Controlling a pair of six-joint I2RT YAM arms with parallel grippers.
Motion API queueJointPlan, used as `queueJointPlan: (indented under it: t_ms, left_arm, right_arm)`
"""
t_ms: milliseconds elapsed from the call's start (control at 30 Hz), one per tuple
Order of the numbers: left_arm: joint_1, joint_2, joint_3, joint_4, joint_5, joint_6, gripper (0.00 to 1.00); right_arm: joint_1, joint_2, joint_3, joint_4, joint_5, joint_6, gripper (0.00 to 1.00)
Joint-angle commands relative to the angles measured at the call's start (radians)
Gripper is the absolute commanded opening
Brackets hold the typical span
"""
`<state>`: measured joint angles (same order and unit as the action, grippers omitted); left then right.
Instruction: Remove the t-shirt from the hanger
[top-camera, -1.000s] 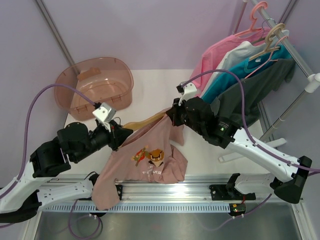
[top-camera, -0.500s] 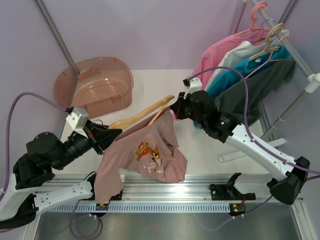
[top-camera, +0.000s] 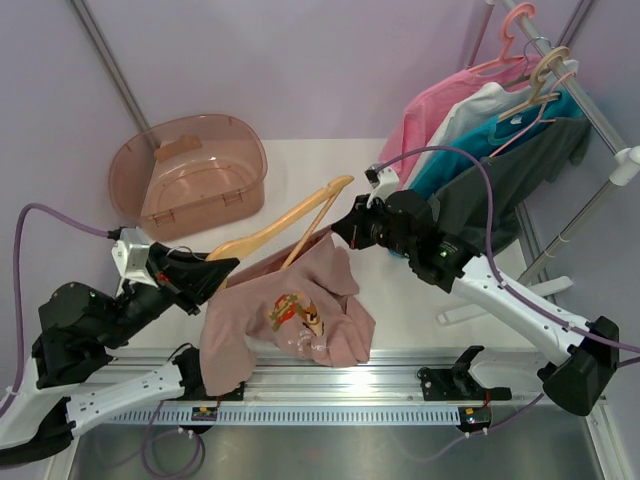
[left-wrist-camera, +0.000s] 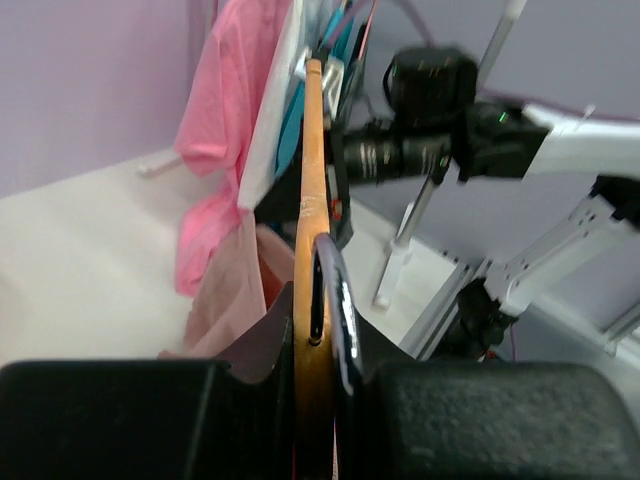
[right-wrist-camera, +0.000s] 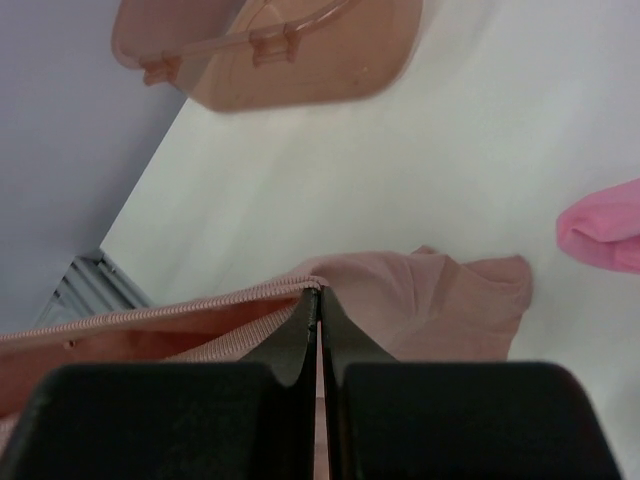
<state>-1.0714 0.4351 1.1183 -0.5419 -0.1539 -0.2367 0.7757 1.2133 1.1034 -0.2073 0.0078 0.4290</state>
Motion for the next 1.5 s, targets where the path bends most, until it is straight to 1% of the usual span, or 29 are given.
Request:
queueJointPlan:
  t_ms: [0, 33, 67, 100, 133, 200, 233, 300, 400, 433, 567, 600, 633, 667, 700, 733, 767, 833, 867, 900, 967, 1000, 1067, 1133, 1167, 1200, 1267, 1333, 1467]
  left_arm:
    - [-0.004, -0.044, -0.043, 0.396, 0.020, -0.021, 0.00]
    - [-0.004, -0.026, -0.041, 0.451, 0.031, -0.019, 0.00]
    - [-0.004, 0.002, -0.019, 0.467, 0.048, -0.019, 0.00]
    - [-0.004, 0.060, -0.006, 0.514, 0.057, -0.015, 0.00]
    - [-0.004, 0.082, -0.006, 0.549, 0.066, -0.010, 0.00]
    - [-0.004, 0.109, -0.066, 0.676, 0.086, -0.016, 0.00]
    - [-0.004, 0.111, -0.092, 0.800, 0.089, -0.021, 0.00]
    - [-0.004, 0.128, -0.104, 0.855, 0.086, -0.027, 0.00]
    - [-0.004, 0.149, -0.072, 0.864, 0.082, -0.009, 0.00]
    - [-0.004, 0.152, -0.069, 0.867, 0.079, -0.001, 0.00]
    - [-0.004, 0.113, -0.060, 0.852, 0.065, 0.002, 0.00]
    - [-0.004, 0.097, -0.067, 0.846, 0.065, -0.001, 0.00]
    - [-0.004, 0.071, -0.074, 0.821, 0.062, -0.001, 0.00]
    - [-0.004, 0.061, -0.071, 0.797, 0.060, 0.002, 0.00]
    - [-0.004, 0.048, -0.069, 0.765, 0.063, -0.001, 0.00]
    - [-0.004, 0.031, -0.087, 0.766, 0.068, -0.003, 0.00]
    - [-0.004, -0.010, -0.095, 0.766, 0.086, -0.006, 0.00]
    - [-0.004, -0.042, -0.086, 0.729, 0.100, -0.022, 0.00]
    - [-0.004, -0.062, -0.062, 0.709, 0.108, -0.038, 0.00]
    - [-0.004, -0.071, -0.052, 0.695, 0.120, -0.041, 0.00]
    - [-0.004, -0.091, -0.040, 0.695, 0.138, -0.053, 0.00]
    - [-0.002, -0.098, -0.038, 0.694, 0.143, -0.055, 0.00]
    - [-0.004, -0.104, -0.028, 0.672, 0.148, -0.058, 0.00]
    - [-0.004, -0.117, -0.038, 0.686, 0.149, -0.049, 0.00]
    - [-0.004, -0.130, -0.058, 0.713, 0.148, -0.049, 0.00]
    - [-0.004, -0.143, -0.105, 0.788, 0.143, -0.047, 0.00]
    - [-0.004, -0.170, -0.135, 0.842, 0.110, -0.046, 0.00]
    - [-0.004, -0.151, -0.115, 0.844, 0.091, -0.043, 0.00]
    - [-0.004, -0.087, -0.066, 0.850, 0.129, -0.056, 0.00]
  right_arm:
    - [-0.029, -0.020, -0.071, 0.138, -0.140, 0.060, 0.00]
    - [-0.023, -0.018, -0.074, 0.143, -0.153, 0.060, 0.00]
    - [-0.024, -0.017, -0.070, 0.143, -0.144, 0.056, 0.00]
    - [-0.023, -0.015, -0.050, 0.122, -0.094, 0.045, 0.00]
    - [-0.024, -0.014, -0.039, 0.108, -0.066, 0.034, 0.00]
    - [-0.023, 0.008, -0.024, 0.088, -0.040, 0.021, 0.00]
    - [-0.024, 0.020, -0.017, 0.083, -0.052, 0.014, 0.00]
    - [-0.024, 0.045, -0.031, 0.106, -0.071, 0.019, 0.00]
    - [-0.026, 0.052, -0.060, 0.114, -0.036, 0.021, 0.00]
    - [-0.030, 0.058, -0.051, 0.106, -0.014, 0.020, 0.00]
    - [-0.064, 0.083, -0.001, 0.102, -0.014, 0.047, 0.00]
    - [-0.069, 0.095, 0.051, 0.092, -0.012, 0.042, 0.00]
    - [-0.075, 0.130, 0.090, 0.071, 0.024, 0.036, 0.00]
    - [-0.079, 0.150, 0.136, 0.021, 0.038, 0.031, 0.00]
    - [-0.093, 0.169, 0.220, -0.003, 0.049, 0.025, 0.00]
    - [-0.102, 0.186, 0.255, -0.016, 0.053, 0.024, 0.00]
    - [-0.116, 0.213, 0.289, -0.032, 0.049, 0.030, 0.00]
    - [-0.150, 0.261, 0.381, -0.046, 0.038, 0.034, 0.00]
    - [-0.153, 0.285, 0.419, -0.082, 0.038, 0.028, 0.00]
    - [-0.153, 0.313, 0.502, -0.111, 0.049, 0.013, 0.00]
    - [-0.154, 0.388, 0.555, -0.144, 0.028, 0.005, 0.00]
    - [-0.153, 0.403, 0.568, -0.138, 0.000, 0.005, 0.00]
    - [-0.153, 0.442, 0.569, -0.124, 0.000, 0.017, 0.00]
    - [-0.151, 0.466, 0.535, -0.097, -0.035, 0.031, 0.00]
    - [-0.153, 0.474, 0.512, -0.049, -0.060, 0.034, 0.00]
    - [-0.151, 0.482, 0.474, -0.028, -0.110, 0.043, 0.00]
    - [-0.151, 0.512, 0.446, 0.012, -0.141, 0.053, 0.00]
    - [-0.151, 0.535, 0.414, 0.028, -0.152, 0.053, 0.00]
    - [-0.151, 0.589, 0.459, -0.026, -0.150, -0.001, 0.00]
